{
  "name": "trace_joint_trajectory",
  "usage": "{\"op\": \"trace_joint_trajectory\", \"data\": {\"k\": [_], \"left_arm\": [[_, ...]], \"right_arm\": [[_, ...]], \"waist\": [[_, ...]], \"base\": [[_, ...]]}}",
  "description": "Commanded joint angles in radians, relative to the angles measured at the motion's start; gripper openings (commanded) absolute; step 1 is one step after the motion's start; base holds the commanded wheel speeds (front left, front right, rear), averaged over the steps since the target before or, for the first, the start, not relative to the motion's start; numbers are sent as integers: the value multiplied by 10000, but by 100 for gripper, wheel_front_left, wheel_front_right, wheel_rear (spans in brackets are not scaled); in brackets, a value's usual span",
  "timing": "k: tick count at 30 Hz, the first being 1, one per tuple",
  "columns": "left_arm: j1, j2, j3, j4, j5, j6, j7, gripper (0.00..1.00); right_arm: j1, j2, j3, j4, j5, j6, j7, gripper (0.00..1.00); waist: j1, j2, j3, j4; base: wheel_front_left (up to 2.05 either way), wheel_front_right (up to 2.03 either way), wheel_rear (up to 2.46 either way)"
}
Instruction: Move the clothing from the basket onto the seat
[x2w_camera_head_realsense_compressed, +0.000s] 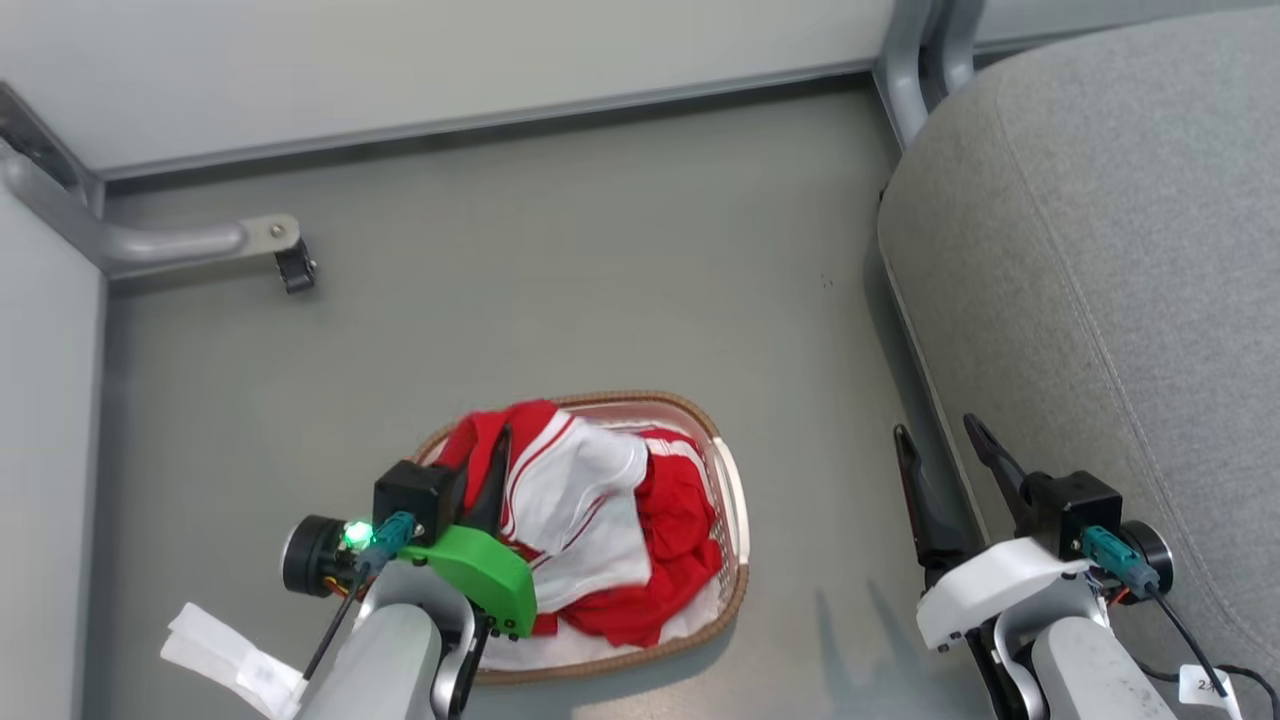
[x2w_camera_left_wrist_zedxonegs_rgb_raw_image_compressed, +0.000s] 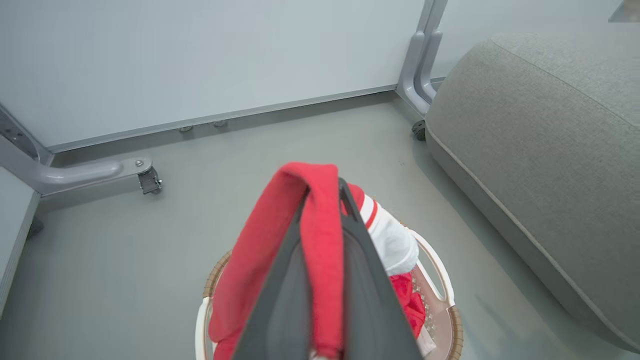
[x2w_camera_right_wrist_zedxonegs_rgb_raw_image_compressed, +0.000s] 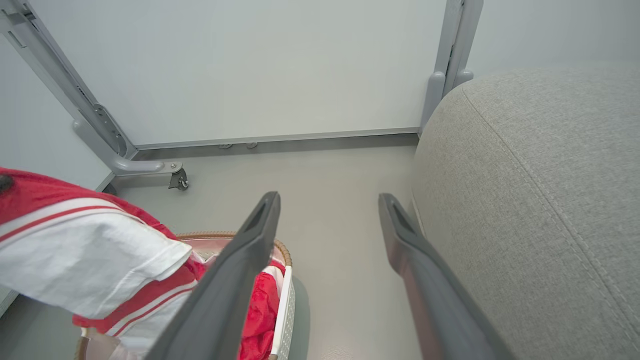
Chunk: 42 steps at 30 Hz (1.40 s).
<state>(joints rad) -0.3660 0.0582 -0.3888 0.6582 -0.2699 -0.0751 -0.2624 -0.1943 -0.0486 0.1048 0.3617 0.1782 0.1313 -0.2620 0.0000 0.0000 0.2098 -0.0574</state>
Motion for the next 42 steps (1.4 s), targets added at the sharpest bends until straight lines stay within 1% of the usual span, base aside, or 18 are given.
{"op": "trace_joint_trajectory", "data": {"k": [1,9,12,15,18,23,32,35,39,42], "left_arm": [[220,47,178,-395,163,-49,-34,0],[509,-29,766,-2261,597,-310,-25,0],[352,-45,808,-2765,678,-388,-23,0],[75,-60,656,-3195,720,-466,-25,0],[-192,-63,435,-3495,702,-495,-25,0],[-646,-67,136,-3872,381,-540,-25,0],[-789,-65,-144,-3939,88,-473,-25,0],[-776,-66,-298,-3951,-13,-458,-25,0],[-711,-66,-592,-3967,-142,-439,-24,0],[-654,-67,-824,-3937,-238,-400,-26,0]], "right_arm": [[201,-45,-7,-6,29,-8,-44,100],[586,-45,78,-35,6,-8,-44,100],[702,-45,69,-23,11,-8,-44,100],[749,-45,59,-13,12,-8,-44,100],[849,-45,77,-12,-18,-10,-44,100],[875,-45,118,-24,-25,-8,-44,100],[836,-43,303,-41,-47,-8,-44,100],[675,-41,655,-93,11,-8,-44,100],[340,-46,1443,-199,286,-8,-44,100],[0,-43,2218,-207,617,-8,-44,100]], "waist": [[0,0,-687,345],[0,0,-1283,338],[0,0,-1409,327],[0,0,-1524,336],[0,0,-1590,361],[0,0,-1637,370],[0,0,-1632,406],[0,0,-1608,474],[0,0,-1607,581],[0,0,-1628,675]], "base": [[0,0,0],[0,0,0],[0,0,0],[0,0,0],[0,0,0],[0,0,0],[0,0,0],[0,0,0],[0,0,0],[0,0,0]]}}
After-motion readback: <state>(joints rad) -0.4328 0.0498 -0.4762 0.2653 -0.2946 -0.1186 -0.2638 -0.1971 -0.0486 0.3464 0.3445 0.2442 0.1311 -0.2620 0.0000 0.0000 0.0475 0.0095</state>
